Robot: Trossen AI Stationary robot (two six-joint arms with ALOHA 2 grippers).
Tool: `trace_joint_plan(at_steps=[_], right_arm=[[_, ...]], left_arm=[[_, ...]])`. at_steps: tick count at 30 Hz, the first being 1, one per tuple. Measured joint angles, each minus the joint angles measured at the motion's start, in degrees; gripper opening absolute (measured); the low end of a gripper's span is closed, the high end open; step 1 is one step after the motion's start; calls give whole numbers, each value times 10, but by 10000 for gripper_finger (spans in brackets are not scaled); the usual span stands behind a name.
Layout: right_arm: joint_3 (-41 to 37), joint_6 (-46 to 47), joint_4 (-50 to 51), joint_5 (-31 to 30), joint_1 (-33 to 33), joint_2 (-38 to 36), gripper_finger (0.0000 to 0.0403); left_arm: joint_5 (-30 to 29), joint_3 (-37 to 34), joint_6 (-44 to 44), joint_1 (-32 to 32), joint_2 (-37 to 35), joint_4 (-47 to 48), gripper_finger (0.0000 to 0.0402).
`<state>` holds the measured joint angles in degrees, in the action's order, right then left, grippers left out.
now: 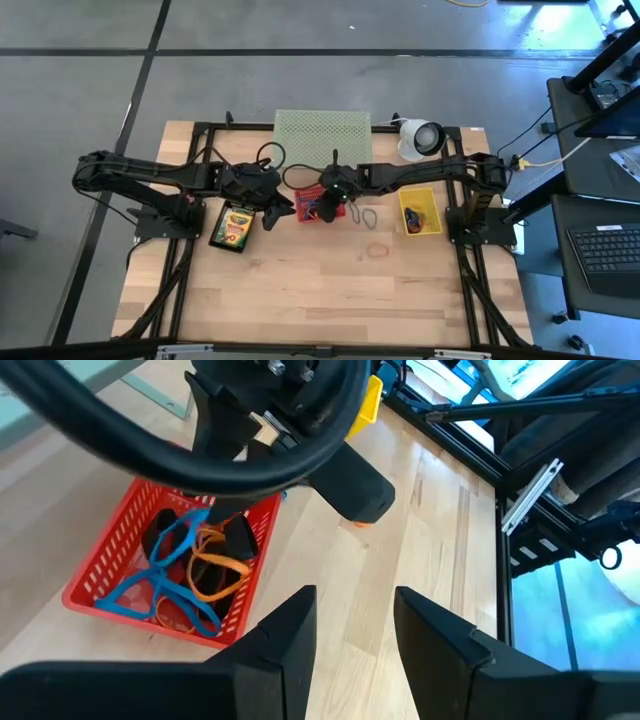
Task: Pick & Place Office Desk Supplies
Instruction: Put the blue rubber band into the red bin
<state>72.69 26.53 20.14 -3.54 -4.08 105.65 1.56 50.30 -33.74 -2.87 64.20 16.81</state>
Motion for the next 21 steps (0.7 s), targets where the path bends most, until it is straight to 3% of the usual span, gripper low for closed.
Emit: trace_joint_plan(at_steps=[4, 8, 15, 21], right_arm=[[0, 15, 4, 1, 0, 0, 187], [0, 15, 29, -10, 0, -13, 213], [0, 14, 148, -48, 24, -79, 200], [-9, 66, 292, -80, 57, -112, 176]], left_arm=[[0, 0, 3, 0, 0, 0, 130], [0, 0, 3, 0, 0, 1, 130], [1, 0, 5, 0, 0, 3, 130], [0, 0, 5, 0, 0, 18, 130]])
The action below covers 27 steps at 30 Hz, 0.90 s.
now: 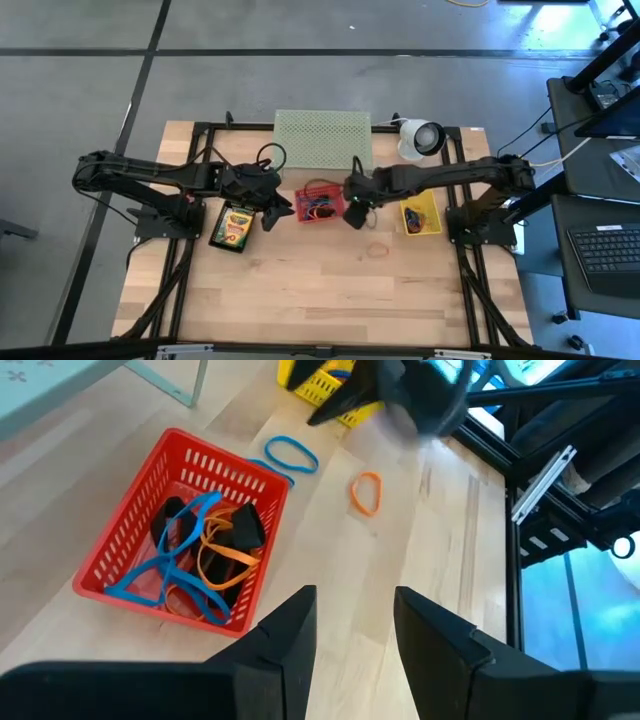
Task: Pick & Place Office Desk Supplies
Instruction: Put the blue rubber band into the red bin
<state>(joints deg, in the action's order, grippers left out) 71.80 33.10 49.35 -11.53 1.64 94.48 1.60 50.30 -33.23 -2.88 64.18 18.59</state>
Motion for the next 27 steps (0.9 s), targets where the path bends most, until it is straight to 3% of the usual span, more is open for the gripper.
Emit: trace_joint_plan(at_steps=[5, 27], right_arm=[[-58, 33, 0, 33, 20, 0, 172], [-185, 90, -123, 36, 31, 1, 171]], left_arm=[[0, 0, 5, 0, 0, 1, 130], [0, 0, 15, 0, 0, 6, 130]])
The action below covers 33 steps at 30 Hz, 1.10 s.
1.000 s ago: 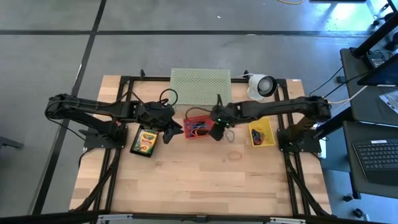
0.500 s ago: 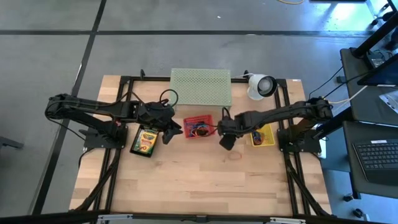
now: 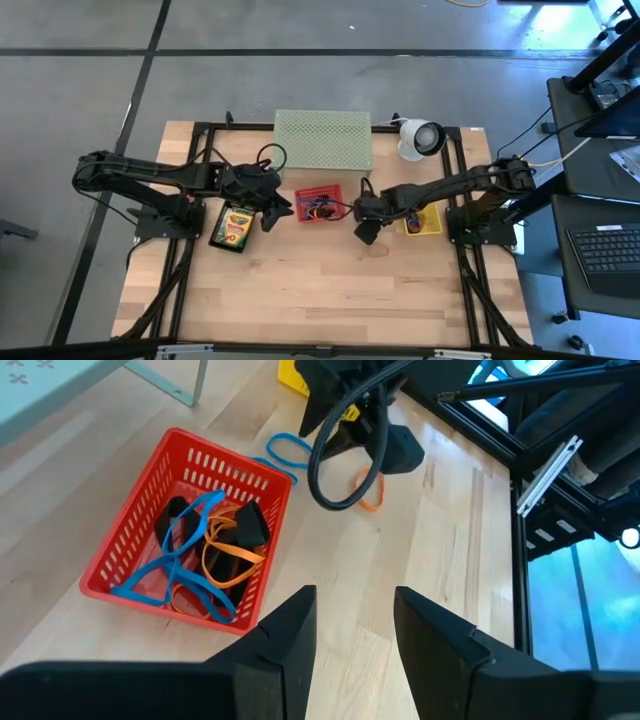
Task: Pick & Place Office Desk Supplies
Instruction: Put the blue rubber band into the red bin
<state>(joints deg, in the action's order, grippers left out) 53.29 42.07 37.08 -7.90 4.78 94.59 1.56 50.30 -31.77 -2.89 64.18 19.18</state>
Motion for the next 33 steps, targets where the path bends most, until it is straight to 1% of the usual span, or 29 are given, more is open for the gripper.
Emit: trace_joint_plan(at_steps=[4, 10, 15, 21, 23, 27, 28, 33], right_arm=[[-28, 23, -45, 17, 2, 0, 171], [-49, 30, -65, 16, 3, 0, 170], [-73, 41, -88, 8, 2, -2, 154], [-91, 53, -102, 2, 2, -4, 112], [-92, 55, -101, -2, 2, -4, 86], [-92, 55, -105, 2, 1, -3, 17], [-93, 55, -106, 2, 1, -3, 10], [-85, 56, -101, 7, 1, -2, 4]], left_arm=[[0, 0, -2, 0, 0, 0, 130], [0, 0, -2, 0, 0, 0, 130], [0, 0, -4, 0, 0, 0, 130], [0, 0, -11, 0, 0, 0, 130], [0, 0, -15, 0, 0, 0, 130], [0, 0, -20, 0, 0, 0, 130], [0, 0, -22, 0, 0, 0, 130], [0, 0, -22, 0, 0, 0, 130]])
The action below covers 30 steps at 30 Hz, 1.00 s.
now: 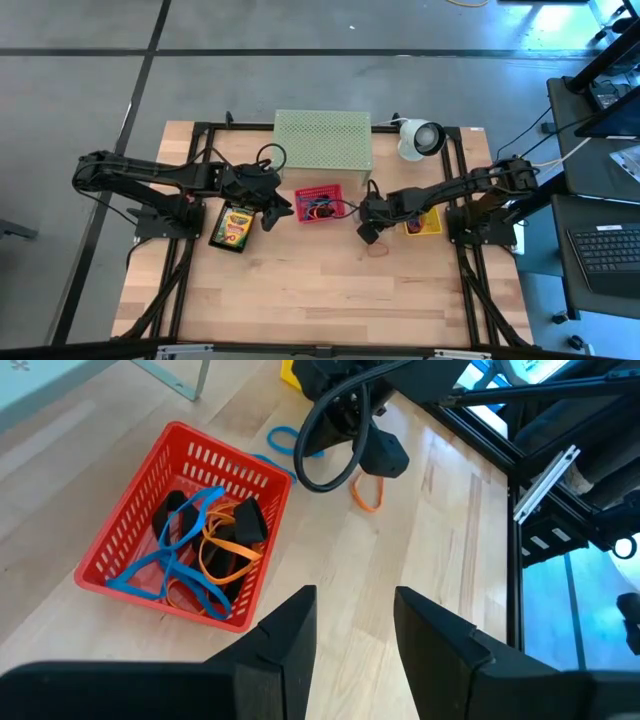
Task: Pick & Place Office Desk Supplies
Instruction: Put the blue rubber band into the red bin
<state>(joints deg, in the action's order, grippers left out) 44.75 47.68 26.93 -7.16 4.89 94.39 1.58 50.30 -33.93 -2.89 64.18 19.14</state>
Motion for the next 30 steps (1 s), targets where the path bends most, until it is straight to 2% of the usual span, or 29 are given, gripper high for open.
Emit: trace_joint_plan(at_steps=[4, 12, 17, 23, 26, 30], right_arm=[[17, -16, 21, 10, 0, -7, 2], [53, -34, 51, 46, 1, -68, 1], [61, -38, 74, 30, 0, -101, 1], [61, -49, 86, 22, 2, -84, 2], [61, -49, 84, 21, 2, -73, 16], [62, -64, 86, 18, 1, -56, 65]], left_arm=[[0, 0, 0, 0, 0, 0, 130], [5, 0, 0, 0, 0, 4, 130], [13, 0, 1, 0, 0, 4, 130], [13, 0, 2, 0, 0, 4, 130], [13, 0, 2, 0, 0, 4, 130], [13, 0, 2, 0, 0, 4, 130]])
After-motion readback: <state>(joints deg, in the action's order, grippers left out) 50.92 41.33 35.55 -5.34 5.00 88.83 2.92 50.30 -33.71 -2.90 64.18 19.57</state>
